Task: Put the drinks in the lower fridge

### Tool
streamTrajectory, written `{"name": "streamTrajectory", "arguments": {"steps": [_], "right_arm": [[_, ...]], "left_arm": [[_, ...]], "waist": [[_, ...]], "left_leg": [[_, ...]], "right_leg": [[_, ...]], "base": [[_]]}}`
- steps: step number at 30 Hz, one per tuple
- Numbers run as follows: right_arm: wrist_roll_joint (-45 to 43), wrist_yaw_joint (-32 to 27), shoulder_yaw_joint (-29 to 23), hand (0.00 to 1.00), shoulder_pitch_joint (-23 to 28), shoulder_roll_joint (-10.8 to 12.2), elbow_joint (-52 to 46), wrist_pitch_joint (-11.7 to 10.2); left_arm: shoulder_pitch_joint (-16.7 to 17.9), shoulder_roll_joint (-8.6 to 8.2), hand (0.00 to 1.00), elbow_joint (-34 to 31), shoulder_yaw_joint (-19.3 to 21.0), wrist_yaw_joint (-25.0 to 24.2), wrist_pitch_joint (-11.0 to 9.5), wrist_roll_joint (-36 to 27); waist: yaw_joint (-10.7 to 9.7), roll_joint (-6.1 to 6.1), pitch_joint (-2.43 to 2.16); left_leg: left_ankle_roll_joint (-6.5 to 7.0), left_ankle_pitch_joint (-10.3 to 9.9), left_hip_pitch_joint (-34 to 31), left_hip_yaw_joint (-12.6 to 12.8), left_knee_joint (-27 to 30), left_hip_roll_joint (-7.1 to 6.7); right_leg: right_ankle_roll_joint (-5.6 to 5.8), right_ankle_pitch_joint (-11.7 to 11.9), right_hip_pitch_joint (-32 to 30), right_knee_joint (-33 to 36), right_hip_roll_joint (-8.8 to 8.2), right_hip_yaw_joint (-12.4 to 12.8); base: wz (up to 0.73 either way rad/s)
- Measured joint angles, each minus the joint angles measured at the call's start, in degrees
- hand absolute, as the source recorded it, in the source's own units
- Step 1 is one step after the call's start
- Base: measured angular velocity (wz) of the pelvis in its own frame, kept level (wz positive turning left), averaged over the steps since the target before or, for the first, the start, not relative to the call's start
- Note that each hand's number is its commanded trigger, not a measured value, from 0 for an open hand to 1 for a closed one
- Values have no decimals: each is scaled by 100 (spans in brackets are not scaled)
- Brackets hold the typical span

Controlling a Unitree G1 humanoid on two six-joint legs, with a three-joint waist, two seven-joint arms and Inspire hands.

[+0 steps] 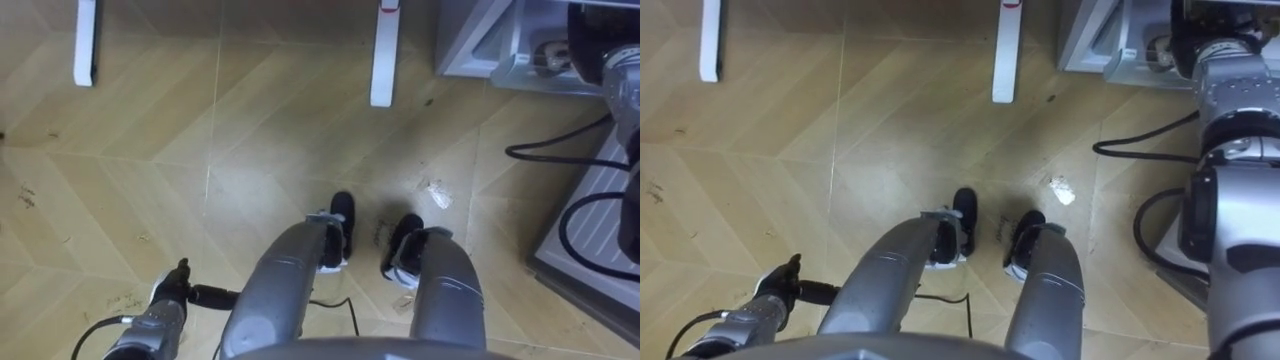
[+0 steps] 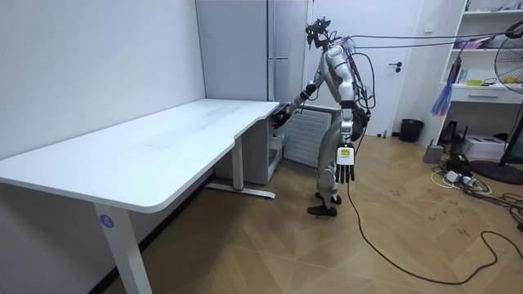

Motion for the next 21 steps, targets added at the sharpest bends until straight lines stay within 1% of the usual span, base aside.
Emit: {"name": "streamTrajectory", "arguments": {"steps": [3,6,7,8,11,17,21], "right_arm": [[6,-191,-2,0,9,-1,-15,-10],[5,-263,-18,0,7,-14,-15,-120],[-1,-264,-17,0,4,-33,-15,-153],[-22,-271,-14,0,8,-39,-11,-154],[-249,-285,-1,0,24,-38,-5,-152],[-336,-262,3,0,24,-35,-5,-154],[-326,-262,7,0,67,-13,2,-154]], "left_arm": [[10,5,0,-1,-1,4,-2,-83],[11,6,0,3,1,10,-34,-83],[12,5,0,3,1,10,-37,-83],[12,6,0,3,1,10,-38,-85],[12,9,0,2,-1,18,-41,-92],[13,17,0,2,-4,19,-41,-141],[13,14,0,-3,-210,17,-43,-191]], "waist": [[-6,-7,4],[-54,-7,3],[-70,-6,4],[-78,-5,3],[-87,2,-1],[-73,20,-2],[-50,76,-1]], "left_leg": [[0,0,42,95,-41,22],[0,0,64,137,-29,39],[1,0,84,244,-22,84],[1,-1,98,276,-23,100],[1,-1,153,276,-61,130],[1,-1,162,279,-68,172],[-6,4,320,286,-233,193]], "right_leg": [[2,0,-4,1,2,47],[-2,3,3,-6,9,60],[-8,6,19,-10,14,60],[-8,6,34,-18,23,61],[-25,18,94,-82,66,51],[-42,42,127,-132,112,40],[-42,84,280,-275,153,24]], "base": [[-7],[-3],[0],[-3],[-4],[0],[-4]]}}
